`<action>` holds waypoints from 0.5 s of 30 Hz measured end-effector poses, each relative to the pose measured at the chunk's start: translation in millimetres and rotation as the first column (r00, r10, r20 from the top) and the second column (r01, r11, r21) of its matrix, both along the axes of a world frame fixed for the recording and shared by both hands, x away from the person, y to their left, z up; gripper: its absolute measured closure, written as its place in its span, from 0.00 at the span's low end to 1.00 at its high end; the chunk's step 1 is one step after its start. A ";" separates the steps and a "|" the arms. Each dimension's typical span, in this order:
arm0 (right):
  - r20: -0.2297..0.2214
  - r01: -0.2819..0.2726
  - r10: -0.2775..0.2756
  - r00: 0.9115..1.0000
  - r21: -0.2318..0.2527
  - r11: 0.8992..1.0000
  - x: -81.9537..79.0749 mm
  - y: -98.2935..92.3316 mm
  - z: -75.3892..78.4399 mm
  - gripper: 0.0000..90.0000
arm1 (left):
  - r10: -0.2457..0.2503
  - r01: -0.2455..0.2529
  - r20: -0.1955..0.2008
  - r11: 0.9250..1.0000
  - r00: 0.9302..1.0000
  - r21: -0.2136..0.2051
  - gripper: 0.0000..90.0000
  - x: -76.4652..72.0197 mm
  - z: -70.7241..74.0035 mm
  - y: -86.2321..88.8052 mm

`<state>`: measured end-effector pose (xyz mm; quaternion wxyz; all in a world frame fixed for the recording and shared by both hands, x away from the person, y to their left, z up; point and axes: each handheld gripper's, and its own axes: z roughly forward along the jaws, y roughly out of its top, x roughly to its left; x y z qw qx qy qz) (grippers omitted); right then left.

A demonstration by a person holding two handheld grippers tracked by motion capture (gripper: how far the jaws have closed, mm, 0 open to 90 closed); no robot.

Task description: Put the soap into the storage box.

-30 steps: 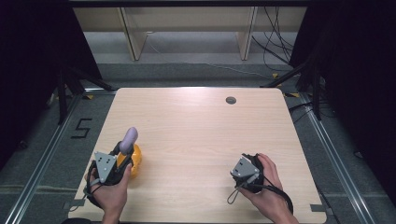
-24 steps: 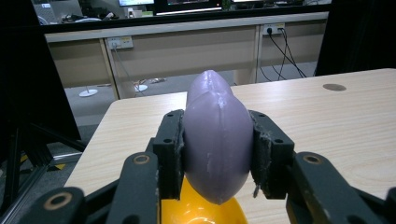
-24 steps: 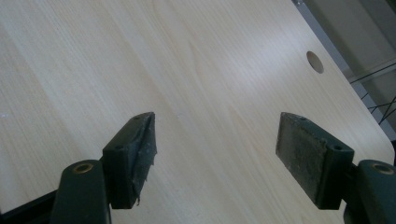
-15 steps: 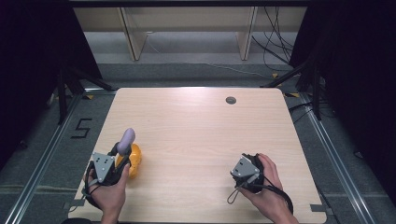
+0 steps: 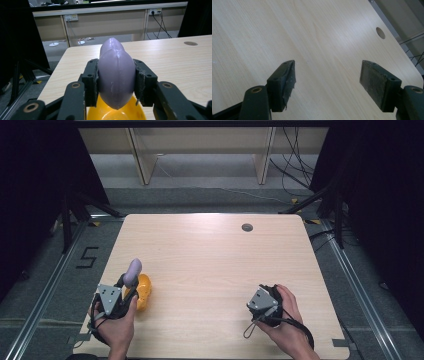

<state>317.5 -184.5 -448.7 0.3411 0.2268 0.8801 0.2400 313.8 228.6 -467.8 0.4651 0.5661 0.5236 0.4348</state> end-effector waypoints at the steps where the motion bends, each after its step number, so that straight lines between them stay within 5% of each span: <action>1: -0.001 0.000 0.000 1.000 0.000 1.000 0.0 0.1 0.0 0.33 | 0.003 -0.003 -0.003 1.000 1.000 0.000 0.65 0.1 -0.7 0.2; 15: -0.005 0.001 -0.001 1.000 0.000 1.000 -0.2 0.8 -0.5 0.33 | 0.015 -0.015 -0.029 1.000 0.999 0.003 0.65 -2.2 -11.2 -0.8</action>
